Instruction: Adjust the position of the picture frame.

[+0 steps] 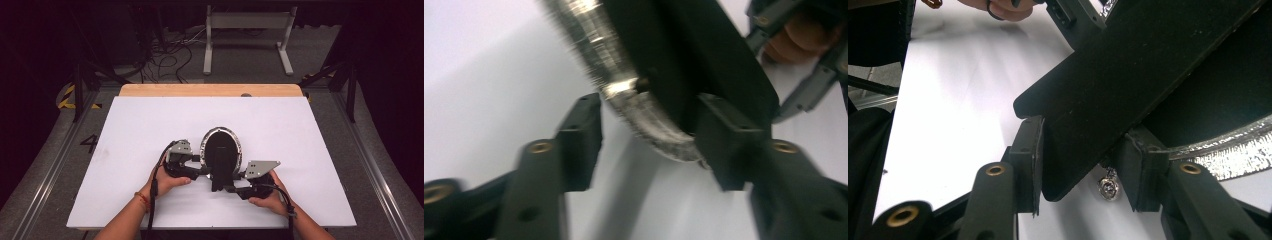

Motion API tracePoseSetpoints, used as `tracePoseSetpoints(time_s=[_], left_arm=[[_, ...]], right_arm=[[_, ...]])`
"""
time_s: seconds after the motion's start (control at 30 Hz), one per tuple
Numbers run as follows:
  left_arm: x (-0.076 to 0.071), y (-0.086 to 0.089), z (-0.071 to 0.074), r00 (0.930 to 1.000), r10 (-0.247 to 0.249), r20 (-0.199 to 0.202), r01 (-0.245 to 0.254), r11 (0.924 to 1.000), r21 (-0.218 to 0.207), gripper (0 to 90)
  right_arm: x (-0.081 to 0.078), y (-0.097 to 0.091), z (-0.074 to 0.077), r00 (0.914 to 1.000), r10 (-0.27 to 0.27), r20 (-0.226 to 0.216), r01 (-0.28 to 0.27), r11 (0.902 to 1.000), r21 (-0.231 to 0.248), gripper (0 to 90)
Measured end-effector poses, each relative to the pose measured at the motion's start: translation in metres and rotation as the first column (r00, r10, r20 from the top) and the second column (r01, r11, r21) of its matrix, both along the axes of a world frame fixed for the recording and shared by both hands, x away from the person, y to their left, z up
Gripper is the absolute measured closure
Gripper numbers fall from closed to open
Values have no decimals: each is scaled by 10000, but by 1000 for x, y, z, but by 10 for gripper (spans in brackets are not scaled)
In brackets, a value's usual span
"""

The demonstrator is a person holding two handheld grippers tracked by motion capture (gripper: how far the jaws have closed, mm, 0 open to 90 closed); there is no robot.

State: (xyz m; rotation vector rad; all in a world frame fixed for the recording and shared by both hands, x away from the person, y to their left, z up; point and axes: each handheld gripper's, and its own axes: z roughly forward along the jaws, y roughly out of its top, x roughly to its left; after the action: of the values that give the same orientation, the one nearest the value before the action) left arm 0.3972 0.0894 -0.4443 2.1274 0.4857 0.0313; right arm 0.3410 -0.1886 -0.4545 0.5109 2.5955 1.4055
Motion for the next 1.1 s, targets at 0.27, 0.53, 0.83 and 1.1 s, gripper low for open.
tracePoseSetpoints(time_s=[0.27, 0.53, 0.83, 1.1], left_arm=[[0, -7, 7, 9983, 189, 559, -206, 9993, 296, 537], [-5, -9, 18, 9687, 782, 2356, -946, 9938, 592, 601], [-17, -7, 19, 9328, 1065, 3444, -1296, 9906, 445, 682], [-18, -1, 16, 9459, 884, 3121, -1030, 9942, 308, 694]], right_arm=[[2, -1, 0, 9998, -127, 125, 128, 9998, -128, 572], [6, 0, 6, 9977, -277, 618, 288, 9994, -169, 580], [6, 1, 6, 9959, -65, 903, 114, 9985, -544, 602], [6, 0, 9, 9989, 12, 458, -11, 10000, -20, 574]])
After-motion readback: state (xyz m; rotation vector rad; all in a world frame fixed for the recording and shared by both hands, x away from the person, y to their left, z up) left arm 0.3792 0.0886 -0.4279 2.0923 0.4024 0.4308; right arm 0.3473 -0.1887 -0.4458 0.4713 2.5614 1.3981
